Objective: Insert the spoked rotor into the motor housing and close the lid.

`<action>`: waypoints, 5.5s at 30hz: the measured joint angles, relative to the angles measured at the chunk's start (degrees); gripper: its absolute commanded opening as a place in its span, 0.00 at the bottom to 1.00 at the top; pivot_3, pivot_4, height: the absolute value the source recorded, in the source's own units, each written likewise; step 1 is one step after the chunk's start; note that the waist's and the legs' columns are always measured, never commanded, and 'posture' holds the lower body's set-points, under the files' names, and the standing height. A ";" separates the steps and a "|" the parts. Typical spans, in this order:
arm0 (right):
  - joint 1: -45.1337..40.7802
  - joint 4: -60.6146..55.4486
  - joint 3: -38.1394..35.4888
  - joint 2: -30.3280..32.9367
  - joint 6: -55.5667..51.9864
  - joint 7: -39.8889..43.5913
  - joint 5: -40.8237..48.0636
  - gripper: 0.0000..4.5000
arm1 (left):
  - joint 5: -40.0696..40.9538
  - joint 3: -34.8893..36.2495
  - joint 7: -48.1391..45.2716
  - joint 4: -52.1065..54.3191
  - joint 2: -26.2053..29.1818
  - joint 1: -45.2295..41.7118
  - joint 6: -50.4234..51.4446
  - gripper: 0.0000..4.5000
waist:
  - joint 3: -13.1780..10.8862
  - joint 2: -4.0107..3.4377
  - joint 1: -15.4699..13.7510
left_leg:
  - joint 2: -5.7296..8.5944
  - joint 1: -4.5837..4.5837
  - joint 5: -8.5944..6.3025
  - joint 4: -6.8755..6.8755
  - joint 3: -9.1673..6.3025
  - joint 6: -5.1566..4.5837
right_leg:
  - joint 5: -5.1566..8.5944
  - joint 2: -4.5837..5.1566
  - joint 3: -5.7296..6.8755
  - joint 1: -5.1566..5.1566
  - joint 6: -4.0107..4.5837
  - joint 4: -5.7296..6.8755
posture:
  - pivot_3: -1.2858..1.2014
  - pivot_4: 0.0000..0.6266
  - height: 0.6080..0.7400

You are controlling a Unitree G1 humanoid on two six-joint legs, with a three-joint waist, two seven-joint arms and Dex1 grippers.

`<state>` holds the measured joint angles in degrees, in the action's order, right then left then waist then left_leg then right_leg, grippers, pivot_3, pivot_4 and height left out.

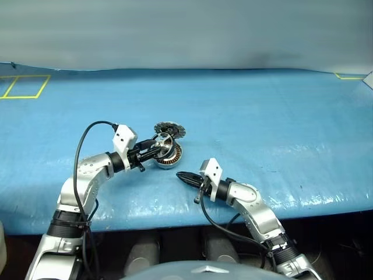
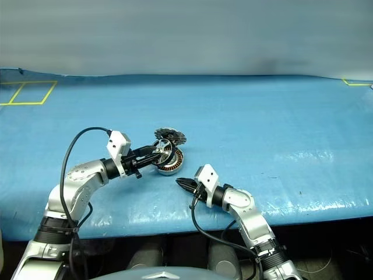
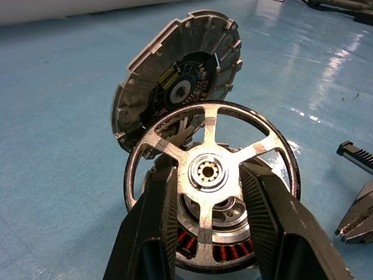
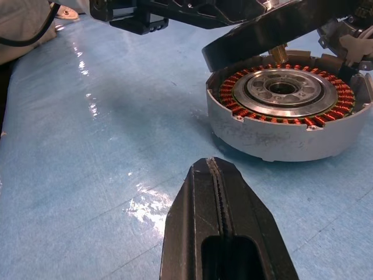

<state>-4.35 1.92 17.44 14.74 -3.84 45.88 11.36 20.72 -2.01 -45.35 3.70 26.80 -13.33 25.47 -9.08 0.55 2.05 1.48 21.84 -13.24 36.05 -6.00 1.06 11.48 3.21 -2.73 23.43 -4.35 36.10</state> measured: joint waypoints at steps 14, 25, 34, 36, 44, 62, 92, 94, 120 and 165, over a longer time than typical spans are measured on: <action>-0.02 0.03 0.00 0.00 0.17 -0.80 -0.79 0.00 | -0.44 -0.94 -0.90 -1.14 -0.55 -0.66 -0.05 0.30 | 0.00 0.00 -0.04 | 0.01 0.00 0.00 0.01 -0.01 0.00 | -0.01 0.00 0.00 -0.02 -0.01 0.00 | 0.52 0.24 1.00; -0.10 1.04 -0.04 -0.03 0.79 -0.87 -1.04 0.00 | -1.38 -0.83 1.03 -1.29 -3.02 -1.77 -1.10 0.51 | 0.00 0.00 0.14 | 0.00 -0.02 0.00 0.02 0.00 0.00 | -0.02 -0.01 -0.01 -0.01 -0.02 0.01 | 0.52 0.24 1.00; -0.27 1.86 -0.03 -0.11 0.97 -0.86 -1.40 0.00 | 5.27 3.82 -0.92 0.45 -3.06 0.44 -0.78 0.51 | 0.00 0.01 0.06 | 0.00 -0.02 0.00 0.02 0.00 0.00 | -0.01 -0.01 -0.02 -0.02 -0.01 0.01 | 0.52 0.24 1.00; -0.40 2.01 -0.02 -0.13 1.04 -0.85 -1.55 0.00 | 7.03 4.68 -0.96 1.45 -3.07 0.91 -0.48 0.51 | 0.01 0.00 0.06 | 0.00 -0.02 0.00 0.02 0.00 0.00 | -0.01 -0.01 -0.02 -0.02 -0.01 0.01 | 0.52 0.24 1.00; -0.51 2.05 -0.02 -0.14 1.53 -0.85 -1.79 0.00 | 6.84 4.85 0.39 1.74 -2.24 2.17 0.50 0.51 | 0.00 0.00 0.07 | 0.00 -0.04 0.00 0.03 0.01 0.00 | -0.01 -0.02 -0.04 -0.03 -0.01 0.01 | 0.52 0.24 1.00; 0.58 -2.46 -0.58 0.62 -2.03 -2.42 -1.26 0.00 | 4.03 2.18 -2.03 1.69 2.60 3.87 0.09 0.51 | 0.00 0.00 0.22 | -0.02 -0.04 0.00 0.01 0.03 0.00 | 0.01 -0.03 -0.07 0.02 0.04 0.05 | 0.52 0.24 1.00; -14.74 -8.22 2.63 -2.40 -15.77 -10.74 -3.86 0.00 | 1.95 3.69 -7.19 -1.03 2.56 10.67 -16.26 0.51 | 0.00 0.00 0.09 | -0.03 -0.03 0.00 0.02 0.06 -0.01 | -0.01 -0.03 -0.08 0.04 0.11 0.03 | 0.52 0.24 1.00; -15.85 -7.39 3.25 -2.53 -16.18 -10.63 -4.50 0.00 | 2.00 3.69 -7.23 -1.03 2.52 10.75 -16.30 0.51 | 0.00 0.00 0.11 | -0.03 -0.03 0.00 0.02 0.06 -0.01 | -0.01 -0.03 -0.08 0.04 0.10 0.04 | 0.52 0.24 1.00; -23.34 1.13 5.78 -6.99 -17.76 -12.34 -10.91 0.26 | 2.06 3.59 -7.23 -1.06 1.48 10.99 -16.41 0.51 | 0.00 -0.01 0.31 | -0.04 -0.03 0.00 -0.01 0.05 -0.01 | -0.06 -0.04 -0.07 0.08 0.11 0.04 | 0.52 0.24 1.00; -20.19 -2.76 4.13 -7.19 -23.54 -11.33 -8.41 0.12 | 1.71 3.61 -6.70 -1.11 1.44 11.06 -16.41 0.51 | 0.00 -0.02 0.85 | -0.04 -0.03 0.00 -0.08 0.04 -0.01 | -0.04 -0.04 -0.07 0.11 0.10 0.03 | 0.52 0.24 1.00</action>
<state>-24.54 -0.84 21.57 7.55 -27.38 34.55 2.95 22.42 1.60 -52.05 2.59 28.25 -2.27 9.06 -9.08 0.54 2.89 1.44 21.81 -13.24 35.97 -5.96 1.05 11.45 3.17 -2.80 23.54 -4.25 36.13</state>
